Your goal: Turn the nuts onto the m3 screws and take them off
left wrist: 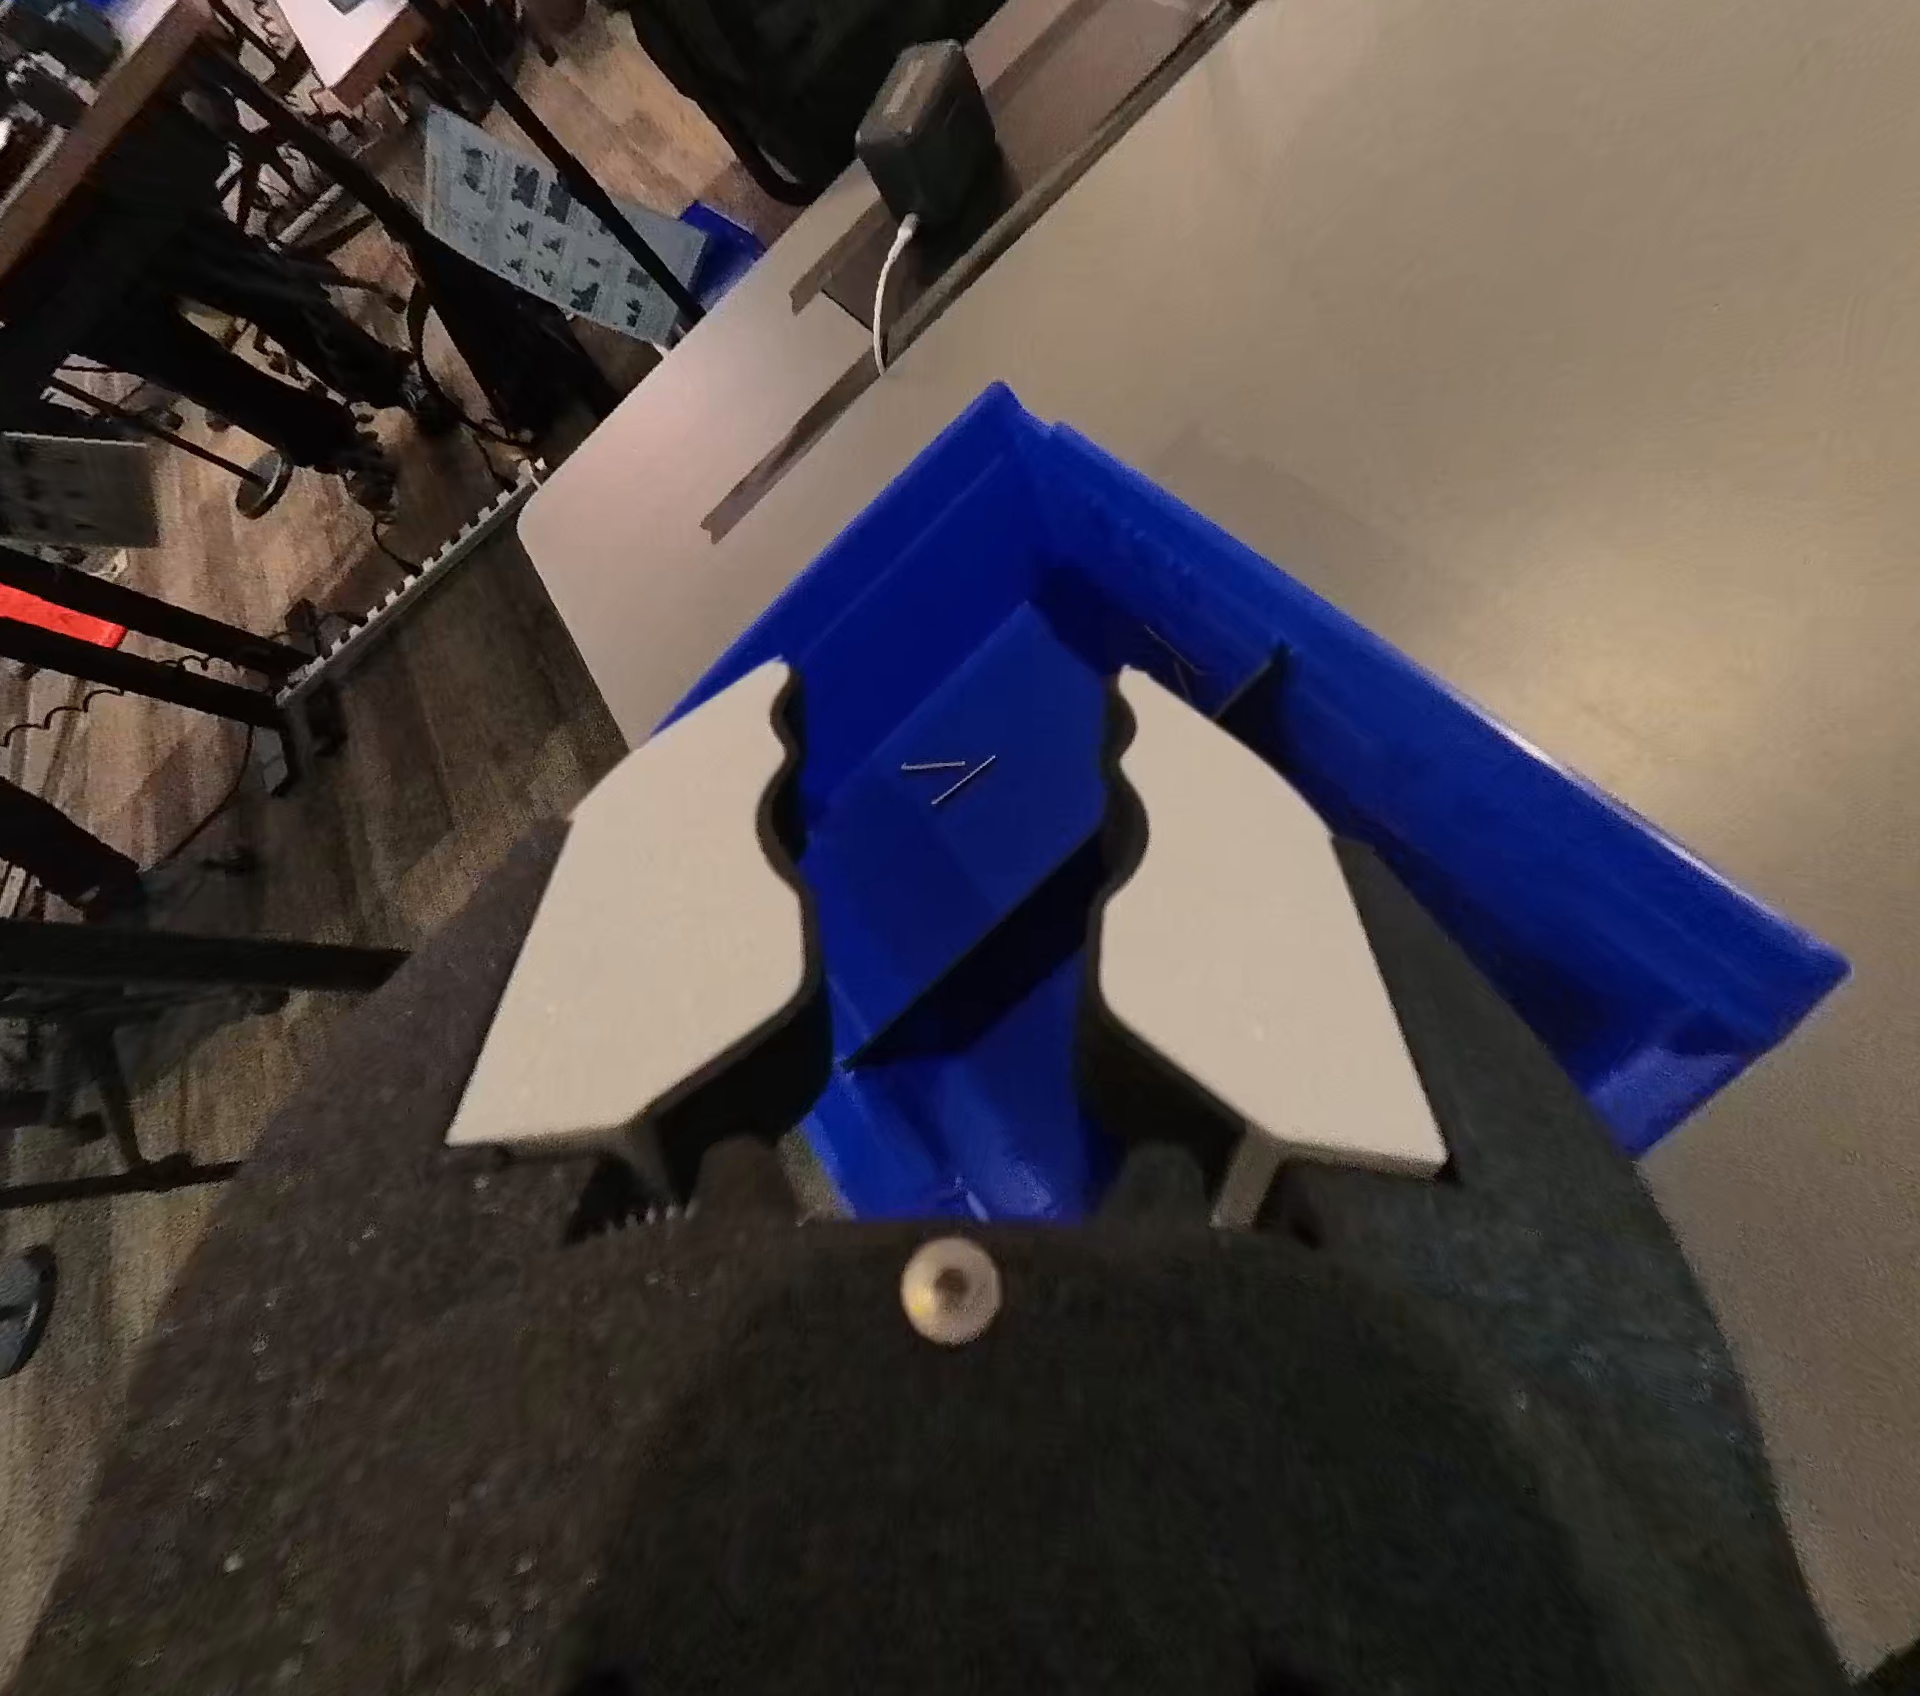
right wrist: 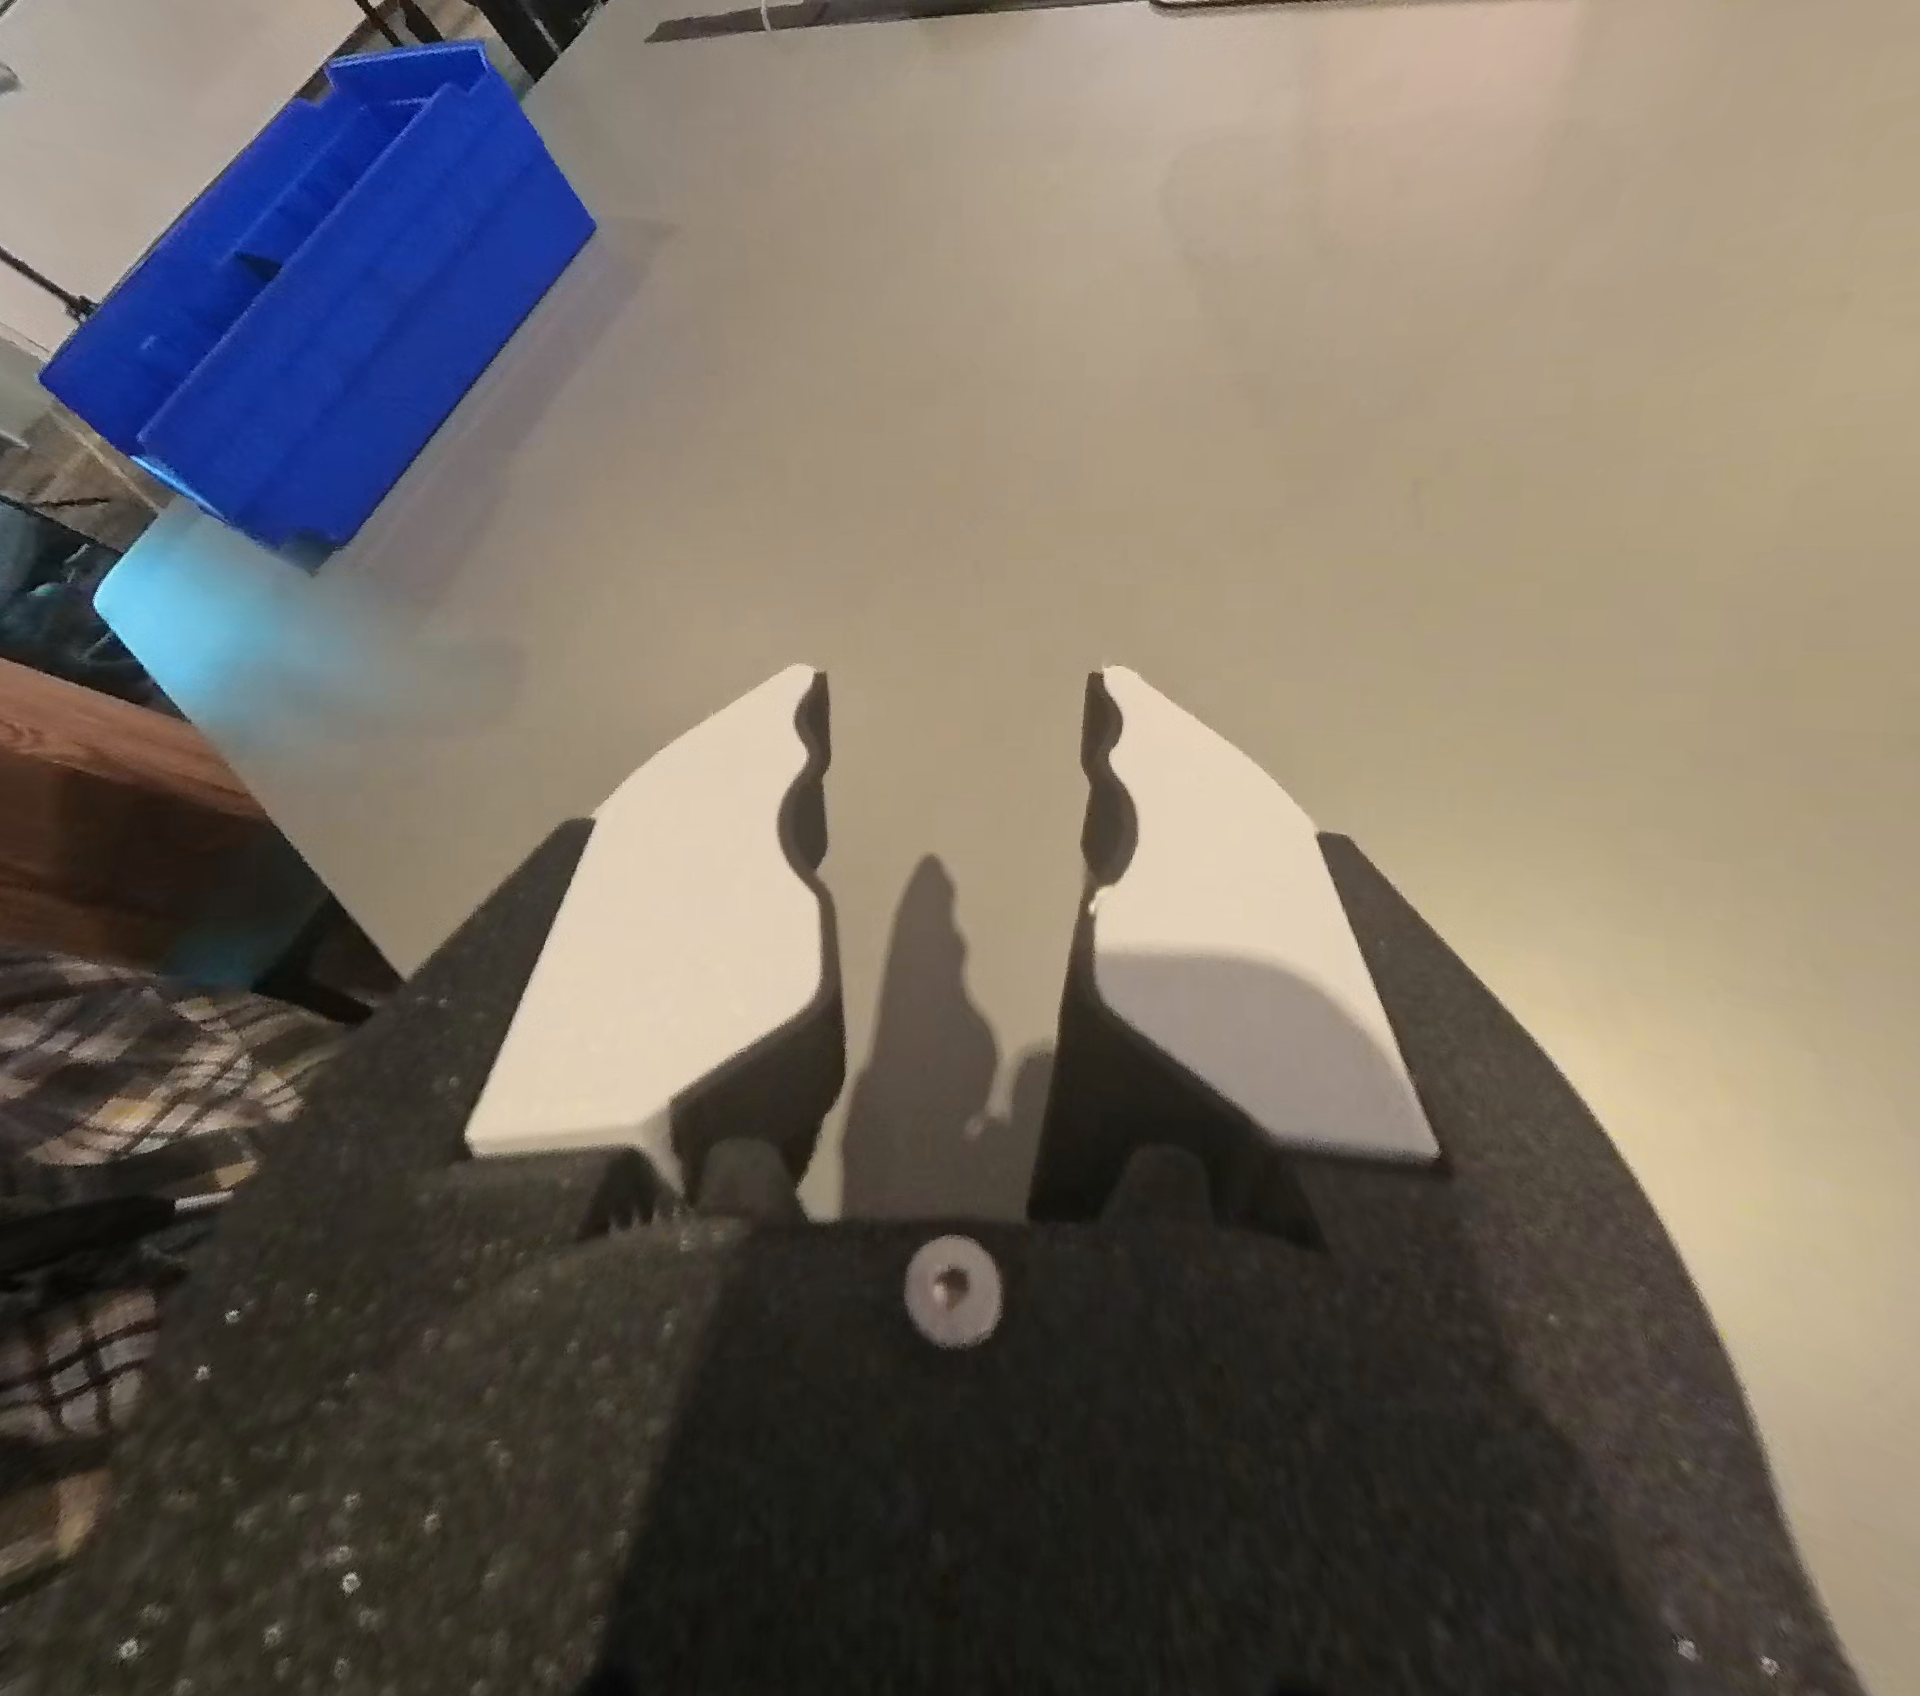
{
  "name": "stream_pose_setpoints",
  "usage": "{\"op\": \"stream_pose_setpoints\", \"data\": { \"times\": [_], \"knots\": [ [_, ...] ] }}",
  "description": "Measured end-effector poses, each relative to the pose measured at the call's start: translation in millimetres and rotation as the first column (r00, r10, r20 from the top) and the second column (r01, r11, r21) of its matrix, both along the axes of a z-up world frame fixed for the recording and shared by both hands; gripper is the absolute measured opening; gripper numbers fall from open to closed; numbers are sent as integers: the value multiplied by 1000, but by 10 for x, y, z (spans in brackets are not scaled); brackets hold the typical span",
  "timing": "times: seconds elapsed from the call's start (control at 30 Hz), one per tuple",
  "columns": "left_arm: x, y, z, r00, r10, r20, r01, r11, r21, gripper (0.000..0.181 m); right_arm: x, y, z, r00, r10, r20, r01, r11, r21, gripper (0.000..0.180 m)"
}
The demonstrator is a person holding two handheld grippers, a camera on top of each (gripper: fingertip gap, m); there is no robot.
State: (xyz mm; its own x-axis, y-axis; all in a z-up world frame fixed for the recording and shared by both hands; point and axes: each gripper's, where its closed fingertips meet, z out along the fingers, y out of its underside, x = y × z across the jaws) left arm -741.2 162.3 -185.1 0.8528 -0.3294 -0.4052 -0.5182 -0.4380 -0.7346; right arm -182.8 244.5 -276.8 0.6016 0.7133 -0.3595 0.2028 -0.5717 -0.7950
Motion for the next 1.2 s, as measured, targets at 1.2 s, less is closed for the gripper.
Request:
{"op": "stream_pose_setpoints", "data": {
  "times": [1.2],
  "knots": [
    [-652,619,-1787,832,-492,-255,146,638,-756,11,-33,95,-129,993,-17,115,20,1000,-19,46]
  ]
}}
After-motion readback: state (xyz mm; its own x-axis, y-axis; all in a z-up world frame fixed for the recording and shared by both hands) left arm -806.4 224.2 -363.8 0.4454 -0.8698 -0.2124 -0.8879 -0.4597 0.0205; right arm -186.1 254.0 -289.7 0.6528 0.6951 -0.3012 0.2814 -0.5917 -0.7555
